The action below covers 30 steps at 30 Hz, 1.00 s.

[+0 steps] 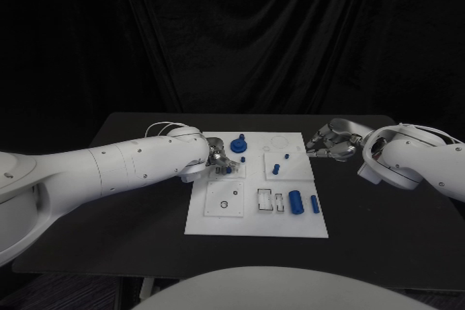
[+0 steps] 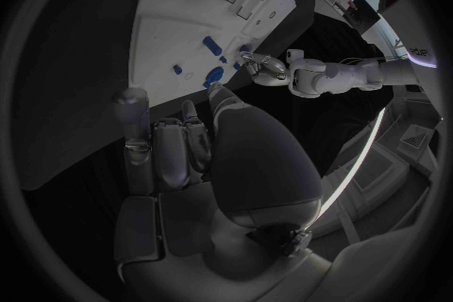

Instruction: Assemble the parts on the task board

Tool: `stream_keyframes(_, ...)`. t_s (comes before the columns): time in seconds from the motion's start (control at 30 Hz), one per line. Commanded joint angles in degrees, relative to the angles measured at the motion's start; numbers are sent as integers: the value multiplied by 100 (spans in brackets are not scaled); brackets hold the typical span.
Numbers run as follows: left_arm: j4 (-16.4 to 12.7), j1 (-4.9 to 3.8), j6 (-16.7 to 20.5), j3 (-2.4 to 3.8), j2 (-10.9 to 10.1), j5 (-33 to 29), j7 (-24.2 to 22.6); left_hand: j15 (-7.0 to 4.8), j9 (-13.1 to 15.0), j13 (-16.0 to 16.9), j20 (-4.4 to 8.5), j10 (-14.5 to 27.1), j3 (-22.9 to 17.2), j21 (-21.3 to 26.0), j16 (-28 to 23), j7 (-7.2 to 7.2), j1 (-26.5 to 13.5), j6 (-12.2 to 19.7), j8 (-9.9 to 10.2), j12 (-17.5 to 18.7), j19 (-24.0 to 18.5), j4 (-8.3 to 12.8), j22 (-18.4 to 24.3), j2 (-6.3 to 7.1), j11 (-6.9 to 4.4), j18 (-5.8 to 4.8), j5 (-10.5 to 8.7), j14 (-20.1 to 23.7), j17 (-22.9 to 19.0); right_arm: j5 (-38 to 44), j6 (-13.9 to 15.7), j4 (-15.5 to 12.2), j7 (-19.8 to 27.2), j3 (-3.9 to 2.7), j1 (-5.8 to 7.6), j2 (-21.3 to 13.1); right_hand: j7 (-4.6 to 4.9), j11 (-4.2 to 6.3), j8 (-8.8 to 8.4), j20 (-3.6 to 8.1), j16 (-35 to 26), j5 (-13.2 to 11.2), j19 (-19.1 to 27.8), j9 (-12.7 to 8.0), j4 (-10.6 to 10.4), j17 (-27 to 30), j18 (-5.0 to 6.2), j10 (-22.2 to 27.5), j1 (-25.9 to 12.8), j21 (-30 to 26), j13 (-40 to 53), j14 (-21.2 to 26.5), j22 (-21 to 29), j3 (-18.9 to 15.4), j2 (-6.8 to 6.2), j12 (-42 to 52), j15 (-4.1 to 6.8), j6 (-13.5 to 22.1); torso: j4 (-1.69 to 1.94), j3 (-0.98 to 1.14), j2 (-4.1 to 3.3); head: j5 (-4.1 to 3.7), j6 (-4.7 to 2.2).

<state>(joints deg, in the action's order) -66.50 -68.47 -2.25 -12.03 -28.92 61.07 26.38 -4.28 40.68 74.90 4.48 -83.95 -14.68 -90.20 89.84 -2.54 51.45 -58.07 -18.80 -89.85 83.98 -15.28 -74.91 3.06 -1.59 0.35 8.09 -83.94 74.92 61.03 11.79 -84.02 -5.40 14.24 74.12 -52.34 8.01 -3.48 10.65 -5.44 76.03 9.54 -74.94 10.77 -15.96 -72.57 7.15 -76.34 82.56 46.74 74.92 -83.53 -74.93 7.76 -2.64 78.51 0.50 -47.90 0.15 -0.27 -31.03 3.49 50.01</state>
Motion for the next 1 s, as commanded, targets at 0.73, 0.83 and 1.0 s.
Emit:
stream_keyframes(0.73, -864, -298, 1037, 11, -758, -4, -379, -96, 536, 1510, 90, -605, 640, 20, 16, 167, 183, -434, -309, -15, 602, -106, -1509, -205, -123, -35, 185, -606, 1508, 7, 93, -74, -41, -4, -12, -113, 28, -6, 19, -14, -24, 73, 48, -23, -14, 8, 64, 61, -40, -62, 1, 47, -422, 11, 80, -37, 2, 17, -3, -1, -5, 125, -1)
stream_keyframes(0.83, -1009, -519, 1264, 12, -885, -4, -570, -116, 727, 1510, 108, -605, 770, 20, 16, 185, 167, -407, -408, -15, 602, -134, -1509, -228, -144, -35, 255, -606, 1508, 7, 157, -97, -15, -4, -11, -132, 28, -6, 21, -15, -21, 75, 43, -24, -16, 3, 62, 61, -44, -48, 0, 45, -426, 10, 80, -37, 2, 15, -3, -1, -6, 171, -1)
stream_keyframes(1.0, -1156, -886, 1241, 12, -1048, -4, -714, -198, 1233, 1510, -194, -605, 1144, 20, 16, 275, 259, -299, -563, -15, 602, -10, -1509, -413, -273, -35, 377, -606, 1508, 7, 157, -116, -35, -4, -9, -141, 23, -2, 36, -15, -10, 136, 27, -29, -17, -8, 57, 45, -48, -27, 11, 37, -433, 12, 90, -25, 4, -2, -6, 3, -8, 217, -1)
